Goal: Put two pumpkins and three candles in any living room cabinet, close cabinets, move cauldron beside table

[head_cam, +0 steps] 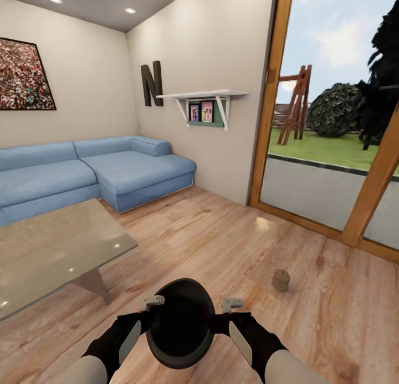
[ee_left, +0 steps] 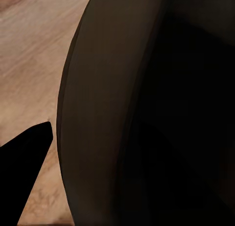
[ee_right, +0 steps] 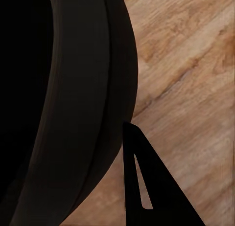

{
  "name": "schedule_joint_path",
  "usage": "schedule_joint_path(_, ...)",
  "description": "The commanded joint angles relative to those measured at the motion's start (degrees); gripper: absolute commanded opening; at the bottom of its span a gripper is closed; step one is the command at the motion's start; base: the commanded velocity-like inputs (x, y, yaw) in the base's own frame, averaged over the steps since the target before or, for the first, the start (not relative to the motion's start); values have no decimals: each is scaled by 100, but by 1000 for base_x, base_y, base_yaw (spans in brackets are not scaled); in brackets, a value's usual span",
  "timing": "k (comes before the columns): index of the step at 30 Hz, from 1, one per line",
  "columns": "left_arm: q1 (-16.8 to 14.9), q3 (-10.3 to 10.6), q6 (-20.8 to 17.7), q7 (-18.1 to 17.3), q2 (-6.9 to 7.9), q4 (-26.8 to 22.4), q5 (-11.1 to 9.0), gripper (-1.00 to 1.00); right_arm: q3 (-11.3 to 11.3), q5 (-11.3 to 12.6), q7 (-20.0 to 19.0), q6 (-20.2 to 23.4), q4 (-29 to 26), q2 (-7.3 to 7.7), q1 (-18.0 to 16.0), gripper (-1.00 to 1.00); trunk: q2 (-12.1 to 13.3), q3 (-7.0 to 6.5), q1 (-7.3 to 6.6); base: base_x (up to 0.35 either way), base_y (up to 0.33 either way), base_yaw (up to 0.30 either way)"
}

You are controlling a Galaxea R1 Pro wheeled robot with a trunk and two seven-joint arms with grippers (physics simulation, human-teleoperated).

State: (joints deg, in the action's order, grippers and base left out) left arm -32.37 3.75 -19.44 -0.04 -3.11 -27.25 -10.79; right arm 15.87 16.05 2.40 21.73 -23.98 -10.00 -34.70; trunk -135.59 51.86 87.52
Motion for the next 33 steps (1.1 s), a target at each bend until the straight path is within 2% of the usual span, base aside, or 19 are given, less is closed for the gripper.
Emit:
schedule_joint_path(1, -6, 11, -27, 12, 3, -22, -98, -100, 12, 3, 32, 24, -6, 0, -1, -100, -3, 5, -2, 0, -225, 276)
schedule_joint_path(14, -6, 9, -25, 12, 3, -17, -98, -100, 12, 3, 26, 24, -7, 0, -1, -100, -3, 5, -2, 0, -147, 275)
schedule_joint_path(23, -6, 11, -25, 12, 3, -20, -98, -100, 12, 3, 25, 24, -10, 0, -1, -100, -3, 5, -2, 0, -107, 73)
schedule_joint_path(33, -6, 11, -25, 12, 3, -20, -98, -100, 89, 3, 31, 24, -10, 0, -1, -100, -3, 5, -2, 0, -107, 256)
